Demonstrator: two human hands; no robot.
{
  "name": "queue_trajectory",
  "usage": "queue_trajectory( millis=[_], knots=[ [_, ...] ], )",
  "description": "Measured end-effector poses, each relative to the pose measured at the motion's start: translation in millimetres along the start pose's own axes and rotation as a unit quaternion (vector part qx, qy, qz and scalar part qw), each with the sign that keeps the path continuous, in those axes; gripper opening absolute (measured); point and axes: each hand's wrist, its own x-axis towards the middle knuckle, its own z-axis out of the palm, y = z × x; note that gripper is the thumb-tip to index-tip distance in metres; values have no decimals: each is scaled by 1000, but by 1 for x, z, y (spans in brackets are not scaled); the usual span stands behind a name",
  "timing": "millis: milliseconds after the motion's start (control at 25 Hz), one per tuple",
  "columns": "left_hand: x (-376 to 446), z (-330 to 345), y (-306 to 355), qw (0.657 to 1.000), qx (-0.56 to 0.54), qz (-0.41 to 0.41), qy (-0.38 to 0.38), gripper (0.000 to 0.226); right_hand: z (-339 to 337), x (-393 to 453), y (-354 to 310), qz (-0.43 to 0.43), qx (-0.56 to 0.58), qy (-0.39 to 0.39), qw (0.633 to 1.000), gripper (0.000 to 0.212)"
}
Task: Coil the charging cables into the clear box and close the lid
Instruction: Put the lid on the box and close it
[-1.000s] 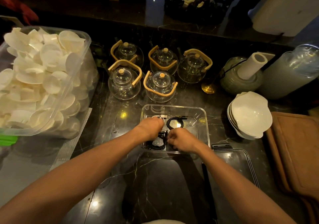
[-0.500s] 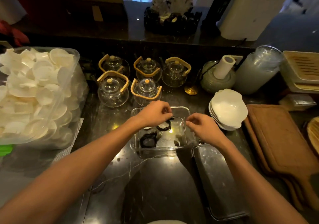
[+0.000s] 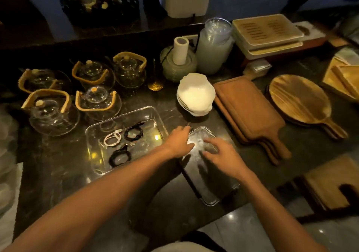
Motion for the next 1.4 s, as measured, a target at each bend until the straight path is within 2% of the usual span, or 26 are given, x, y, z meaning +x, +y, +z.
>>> queue_trajectory(
  millis=[120,240,480,640,880,1000,1040,1120,1160,1280,1400],
  knots=[
    [11,22,2,996,85,-6,-23,64,16,-17,26,-7,-81,-34,996,59],
    [20,34,0,994,95,-49,-37,73,26,-32,44,2,-165,-63,984,72],
    [27,36,6,991,105,-84,13,62,36,-44,63,0,-208,-73,975,80],
    [29,30,3,990,111,-89,-5,39,35,-46,72,22,-169,-58,984,81],
    [25,31,22,999,1,-40,-26,10,30,-49,81,23,-159,-61,985,80],
    [21,29,25,997,-18,-67,-45,42,29,-50,80,25,-153,-61,986,81],
    [19,30,21,996,-9,-74,-52,41,29,-51,80,27,-148,-61,987,81],
    [14,33,14,994,5,-86,-66,11,30,-54,80,37,-137,-65,988,83],
    [12,34,12,993,-13,-93,-64,13,30,-57,80,42,-129,-65,989,84],
    [4,33,13,987,-121,-94,-57,35,27,-66,74,45,-106,-48,992,88],
    [-10,21,19,948,-294,-104,-62,39,15,-69,55,38,-92,-52,994,90]
  ],
)
